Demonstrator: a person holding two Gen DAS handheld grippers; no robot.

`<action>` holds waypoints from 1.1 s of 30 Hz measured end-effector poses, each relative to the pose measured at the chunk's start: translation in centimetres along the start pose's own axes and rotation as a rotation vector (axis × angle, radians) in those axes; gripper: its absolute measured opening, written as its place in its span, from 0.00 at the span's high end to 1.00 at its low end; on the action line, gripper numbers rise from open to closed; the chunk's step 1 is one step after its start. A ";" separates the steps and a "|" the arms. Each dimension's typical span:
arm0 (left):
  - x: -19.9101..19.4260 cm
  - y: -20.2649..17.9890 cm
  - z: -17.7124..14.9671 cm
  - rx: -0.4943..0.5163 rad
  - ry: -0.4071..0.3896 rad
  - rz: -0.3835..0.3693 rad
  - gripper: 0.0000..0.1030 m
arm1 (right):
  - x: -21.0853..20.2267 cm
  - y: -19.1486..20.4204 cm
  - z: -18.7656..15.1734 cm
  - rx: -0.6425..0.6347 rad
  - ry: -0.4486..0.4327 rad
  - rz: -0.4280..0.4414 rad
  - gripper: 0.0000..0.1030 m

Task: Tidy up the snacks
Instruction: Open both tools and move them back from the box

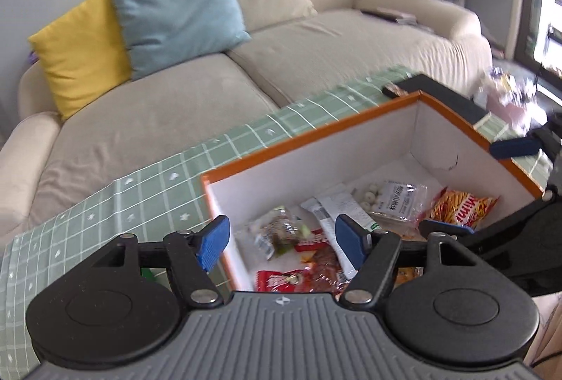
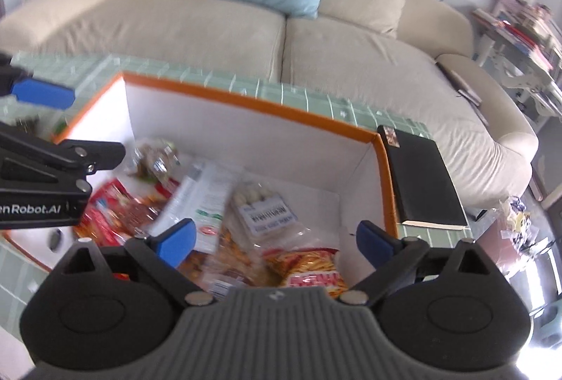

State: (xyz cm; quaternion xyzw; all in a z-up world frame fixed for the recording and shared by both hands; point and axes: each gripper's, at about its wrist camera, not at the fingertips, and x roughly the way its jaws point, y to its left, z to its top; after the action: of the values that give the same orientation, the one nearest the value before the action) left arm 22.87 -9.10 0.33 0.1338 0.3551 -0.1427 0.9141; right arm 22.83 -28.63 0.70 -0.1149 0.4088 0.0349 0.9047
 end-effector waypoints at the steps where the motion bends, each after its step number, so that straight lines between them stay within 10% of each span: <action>1: -0.5 0.5 -0.3 -0.014 -0.015 0.004 0.22 | -0.4 0.4 -0.2 0.022 -0.019 0.000 0.07; 15: -4.6 8.2 -7.5 -0.155 -0.081 0.108 0.21 | -5.3 9.3 -2.2 0.132 -0.206 0.123 0.07; 33: -6.1 19.8 -17.2 -0.446 -0.029 0.150 0.21 | -6.1 21.9 -1.7 -0.136 -0.179 0.281 0.07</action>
State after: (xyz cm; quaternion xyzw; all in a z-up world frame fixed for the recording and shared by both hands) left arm 15.06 16.20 -4.88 -0.0474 0.3536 0.0055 0.9342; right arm 14.13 -7.57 0.29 -0.1139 0.3353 0.1988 0.9138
